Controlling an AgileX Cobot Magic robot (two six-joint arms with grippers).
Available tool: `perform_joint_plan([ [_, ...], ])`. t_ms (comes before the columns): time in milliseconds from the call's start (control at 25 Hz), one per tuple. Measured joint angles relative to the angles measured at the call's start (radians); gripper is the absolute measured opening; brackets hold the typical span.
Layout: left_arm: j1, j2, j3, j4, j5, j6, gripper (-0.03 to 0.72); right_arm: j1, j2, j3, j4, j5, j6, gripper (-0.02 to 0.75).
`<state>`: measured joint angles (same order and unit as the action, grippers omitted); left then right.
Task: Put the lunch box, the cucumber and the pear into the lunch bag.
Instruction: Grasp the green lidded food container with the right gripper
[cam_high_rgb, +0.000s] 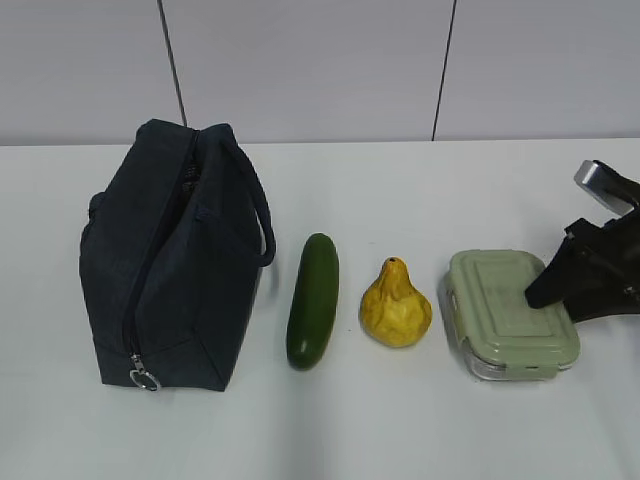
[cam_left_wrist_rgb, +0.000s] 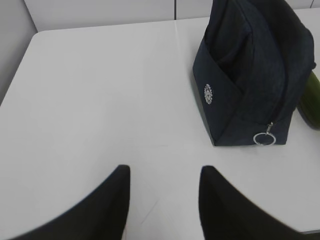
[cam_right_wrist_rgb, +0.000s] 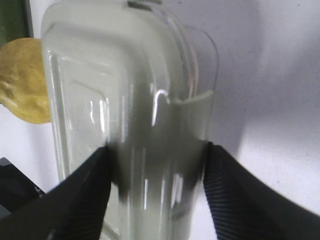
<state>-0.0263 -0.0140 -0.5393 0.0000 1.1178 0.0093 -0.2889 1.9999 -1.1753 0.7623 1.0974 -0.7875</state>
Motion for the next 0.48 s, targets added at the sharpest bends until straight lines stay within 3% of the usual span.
perform_joint_plan([
  [200, 0.000, 0.000, 0.000, 0.000, 0.000, 0.000, 0.276, 0.000, 0.000, -0.002, 0.001, 0.007, 0.000, 0.363],
  [480, 0.000, 0.000, 0.000, 0.000, 0.000, 0.000, 0.276, 0.000, 0.000, -0.003, 0.001, 0.012, -0.002, 0.361],
])
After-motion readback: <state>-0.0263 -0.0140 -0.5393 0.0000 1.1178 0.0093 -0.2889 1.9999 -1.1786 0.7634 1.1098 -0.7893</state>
